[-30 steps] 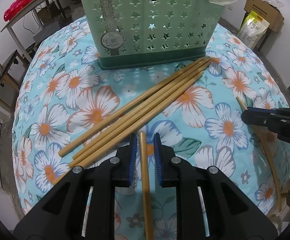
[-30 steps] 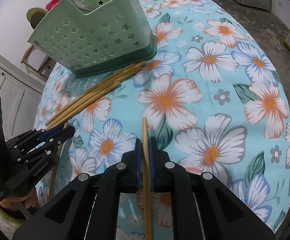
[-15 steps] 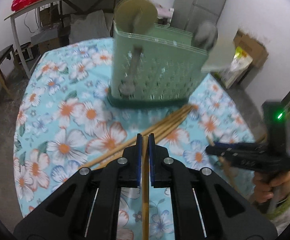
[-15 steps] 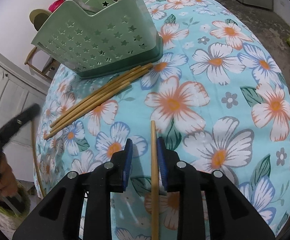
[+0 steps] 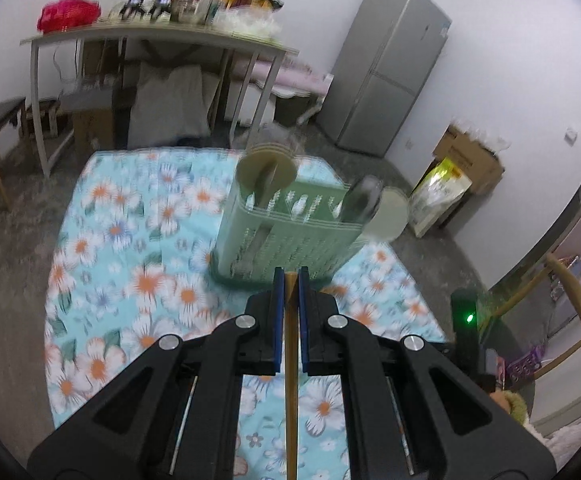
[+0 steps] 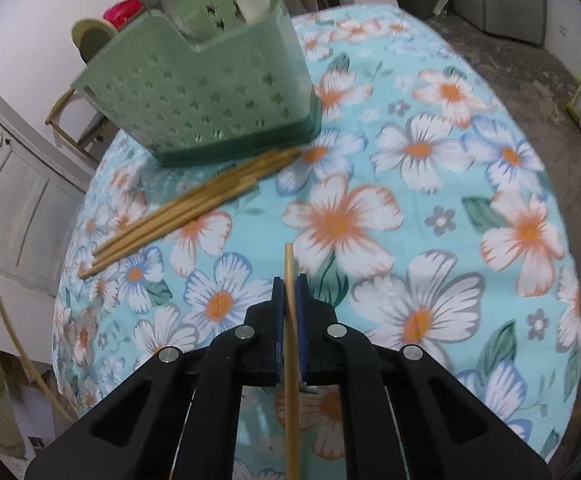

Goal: Organize utensils
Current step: 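Lower the left gripper's chopstick into the caddy and open it while the right gripper carries its chopstick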

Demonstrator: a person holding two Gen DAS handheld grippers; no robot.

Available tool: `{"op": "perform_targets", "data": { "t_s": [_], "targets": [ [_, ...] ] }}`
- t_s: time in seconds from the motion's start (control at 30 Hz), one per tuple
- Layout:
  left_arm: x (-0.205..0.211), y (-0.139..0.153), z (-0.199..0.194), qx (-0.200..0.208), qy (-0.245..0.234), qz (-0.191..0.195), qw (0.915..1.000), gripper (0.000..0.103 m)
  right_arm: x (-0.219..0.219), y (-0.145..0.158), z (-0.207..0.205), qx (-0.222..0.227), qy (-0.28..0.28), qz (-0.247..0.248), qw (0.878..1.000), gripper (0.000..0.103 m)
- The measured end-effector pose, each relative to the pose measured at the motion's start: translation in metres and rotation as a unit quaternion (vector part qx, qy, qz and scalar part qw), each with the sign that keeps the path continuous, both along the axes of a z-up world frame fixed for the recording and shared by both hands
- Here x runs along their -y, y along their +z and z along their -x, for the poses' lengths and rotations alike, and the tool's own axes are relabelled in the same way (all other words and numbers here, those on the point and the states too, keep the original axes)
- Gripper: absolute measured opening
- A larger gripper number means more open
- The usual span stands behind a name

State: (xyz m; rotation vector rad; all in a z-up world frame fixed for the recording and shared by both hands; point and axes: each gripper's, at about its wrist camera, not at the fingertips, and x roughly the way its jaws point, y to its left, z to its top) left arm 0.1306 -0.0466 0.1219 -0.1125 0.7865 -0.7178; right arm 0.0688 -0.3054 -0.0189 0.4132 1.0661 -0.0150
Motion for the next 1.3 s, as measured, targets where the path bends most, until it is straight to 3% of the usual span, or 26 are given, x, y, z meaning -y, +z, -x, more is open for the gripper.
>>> {"op": "perform_targets", "data": {
  "t_s": [0.23, 0.47, 0.67, 0.77, 0.93, 1.13, 1.2, 1.3],
  "targets": [
    [-0.001, 0.060, -0.005, 0.076, 0.013, 0.067, 0.9948, 0.005, 0.011, 0.023, 0.007, 0.037, -0.012, -0.007, 0.999, 0.006],
    [0.011, 0.121, -0.019, 0.160, 0.023, 0.151, 0.9752, 0.005, 0.014, 0.033, 0.007, 0.052, -0.020, -0.013, 0.998, 0.006],
    [0.043, 0.149, -0.039, 0.235, 0.041, 0.180, 0.9542, 0.005, 0.015, 0.034, 0.004, 0.057, -0.021, -0.021, 0.998, 0.006],
    [0.064, 0.147, -0.051, 0.258, 0.050, 0.179, 0.9481, 0.005, 0.018, 0.036, 0.004, 0.060, -0.023, -0.025, 0.998, 0.006],
    [0.098, 0.120, -0.070, 0.282, 0.067, 0.144, 0.9463, 0.005, 0.023, 0.038, 0.004, 0.067, -0.027, -0.031, 0.997, 0.006],
    [0.111, 0.073, -0.097, 0.240, 0.073, 0.100, 0.9628, 0.005, 0.029, 0.041, 0.005, 0.076, -0.030, -0.040, 0.996, 0.006],
    [0.106, 0.066, -0.097, 0.236, 0.078, 0.098, 0.9637, 0.008, 0.031, 0.046, 0.007, 0.086, -0.030, -0.044, 0.995, 0.006],
    [0.091, 0.064, -0.091, 0.234, 0.091, 0.101, 0.9628, 0.020, 0.034, 0.056, 0.009, 0.101, -0.027, -0.045, 0.994, 0.006]
  ]
}}
